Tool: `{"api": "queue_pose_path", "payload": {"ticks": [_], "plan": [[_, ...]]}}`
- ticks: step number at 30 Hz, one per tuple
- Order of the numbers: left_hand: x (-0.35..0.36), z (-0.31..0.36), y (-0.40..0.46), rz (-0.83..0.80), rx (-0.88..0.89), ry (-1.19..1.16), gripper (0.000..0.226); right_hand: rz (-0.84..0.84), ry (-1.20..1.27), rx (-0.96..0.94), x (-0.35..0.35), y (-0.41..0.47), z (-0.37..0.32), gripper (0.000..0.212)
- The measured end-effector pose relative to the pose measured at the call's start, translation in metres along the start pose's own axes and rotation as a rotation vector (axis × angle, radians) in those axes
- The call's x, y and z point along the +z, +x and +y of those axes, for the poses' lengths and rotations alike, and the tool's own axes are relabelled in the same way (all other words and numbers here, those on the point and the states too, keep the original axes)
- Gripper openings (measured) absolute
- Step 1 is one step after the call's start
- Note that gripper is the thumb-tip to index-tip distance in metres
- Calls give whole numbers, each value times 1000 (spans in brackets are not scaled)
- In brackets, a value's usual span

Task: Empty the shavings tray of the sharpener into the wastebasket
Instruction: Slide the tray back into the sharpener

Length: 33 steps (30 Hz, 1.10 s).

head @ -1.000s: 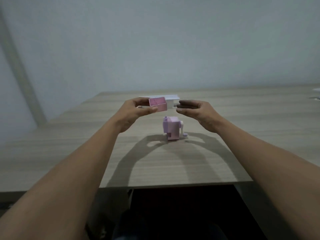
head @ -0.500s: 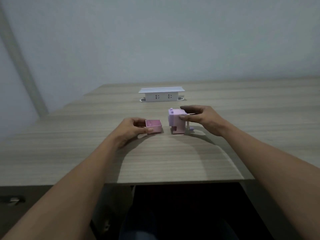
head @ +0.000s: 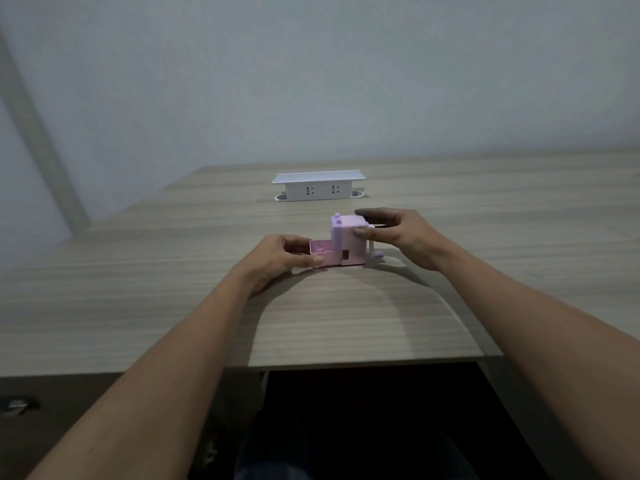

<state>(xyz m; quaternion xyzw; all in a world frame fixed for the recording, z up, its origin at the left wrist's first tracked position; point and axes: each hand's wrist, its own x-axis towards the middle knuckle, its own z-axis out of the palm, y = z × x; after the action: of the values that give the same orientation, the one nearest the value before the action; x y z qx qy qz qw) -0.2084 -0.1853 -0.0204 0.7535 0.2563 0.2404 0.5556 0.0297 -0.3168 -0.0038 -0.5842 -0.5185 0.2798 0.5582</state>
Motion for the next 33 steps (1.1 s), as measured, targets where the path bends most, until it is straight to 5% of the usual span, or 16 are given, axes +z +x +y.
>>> {"api": "queue_pose_path", "payload": {"ticks": [19,24,33], "plan": [[25,11,14,-26,-33,51,44,-53,18,40,0,-1,11,66],[23,12,31,-36,-37,8,44,-109,-65,101,-12,10,14,42],[8,23,115,-10,30,42,46,-36,-29,40,-35,88,19,44]]}}
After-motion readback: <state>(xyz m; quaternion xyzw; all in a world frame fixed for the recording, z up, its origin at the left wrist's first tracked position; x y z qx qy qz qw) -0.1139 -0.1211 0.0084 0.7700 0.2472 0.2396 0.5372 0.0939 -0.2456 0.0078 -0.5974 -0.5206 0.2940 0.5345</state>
